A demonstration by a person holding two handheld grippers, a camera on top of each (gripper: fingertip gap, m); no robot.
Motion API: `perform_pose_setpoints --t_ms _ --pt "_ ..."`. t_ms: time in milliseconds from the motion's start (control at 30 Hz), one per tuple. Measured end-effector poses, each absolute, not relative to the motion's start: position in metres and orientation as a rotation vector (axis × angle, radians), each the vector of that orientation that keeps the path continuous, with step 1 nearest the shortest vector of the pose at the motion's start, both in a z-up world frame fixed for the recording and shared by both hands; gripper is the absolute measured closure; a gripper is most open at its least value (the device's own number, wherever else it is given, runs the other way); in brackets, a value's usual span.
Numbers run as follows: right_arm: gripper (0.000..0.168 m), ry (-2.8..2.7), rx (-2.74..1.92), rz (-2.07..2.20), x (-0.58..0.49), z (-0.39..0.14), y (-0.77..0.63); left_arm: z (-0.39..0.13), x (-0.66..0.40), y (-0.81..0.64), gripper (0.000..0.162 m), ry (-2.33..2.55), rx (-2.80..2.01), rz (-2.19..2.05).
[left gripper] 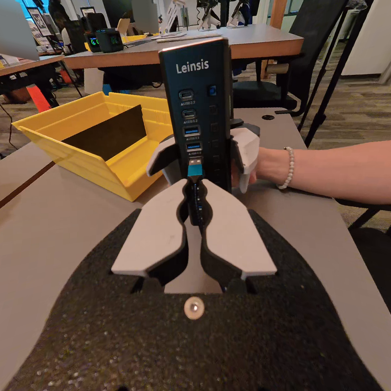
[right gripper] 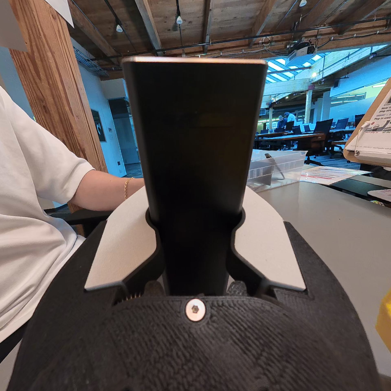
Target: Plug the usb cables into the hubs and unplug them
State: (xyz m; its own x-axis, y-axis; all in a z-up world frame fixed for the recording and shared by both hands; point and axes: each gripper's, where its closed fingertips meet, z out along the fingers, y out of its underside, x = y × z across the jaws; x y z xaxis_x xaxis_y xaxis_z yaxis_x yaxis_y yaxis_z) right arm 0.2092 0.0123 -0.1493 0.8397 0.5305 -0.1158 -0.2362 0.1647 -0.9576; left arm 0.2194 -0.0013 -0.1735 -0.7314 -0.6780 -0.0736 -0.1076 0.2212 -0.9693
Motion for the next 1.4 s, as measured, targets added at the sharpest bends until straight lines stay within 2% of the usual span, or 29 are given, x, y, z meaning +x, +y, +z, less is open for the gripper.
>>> perform_pose_setpoints --t_ms 333,500,767,933,1000,1400 --pt "0.095 -0.259 -1.282 0.550 0.2110 -0.1473 0.0120 -0.1681 0.2184 -0.0057 0.157 1.914 -0.837 -1.721" --pt "0.093 -0.257 -1.293 0.548 0.2116 -0.1488 0.0129 -0.1686 0.2168 -0.0064 0.152 1.910 -0.828 -1.739" --pt "0.095 -0.254 -1.302 0.534 0.2132 -0.1500 0.0136 -0.1698 0.2217 -0.0018 0.158 1.863 -0.817 -1.603" --pt "0.095 -0.249 -1.302 0.525 0.2149 -0.1499 0.0131 -0.1670 0.2209 -0.0052 0.146 1.862 -0.797 -1.600" --pt "0.095 -0.249 -1.299 0.528 0.2146 -0.1494 0.0129 -0.1670 0.2217 -0.0045 0.153 1.857 -0.805 -1.596" --pt "0.094 -0.233 -1.324 0.567 0.2109 -0.1515 0.0158 -0.1653 0.2230 -0.0003 0.152 1.873 -0.838 -1.524"
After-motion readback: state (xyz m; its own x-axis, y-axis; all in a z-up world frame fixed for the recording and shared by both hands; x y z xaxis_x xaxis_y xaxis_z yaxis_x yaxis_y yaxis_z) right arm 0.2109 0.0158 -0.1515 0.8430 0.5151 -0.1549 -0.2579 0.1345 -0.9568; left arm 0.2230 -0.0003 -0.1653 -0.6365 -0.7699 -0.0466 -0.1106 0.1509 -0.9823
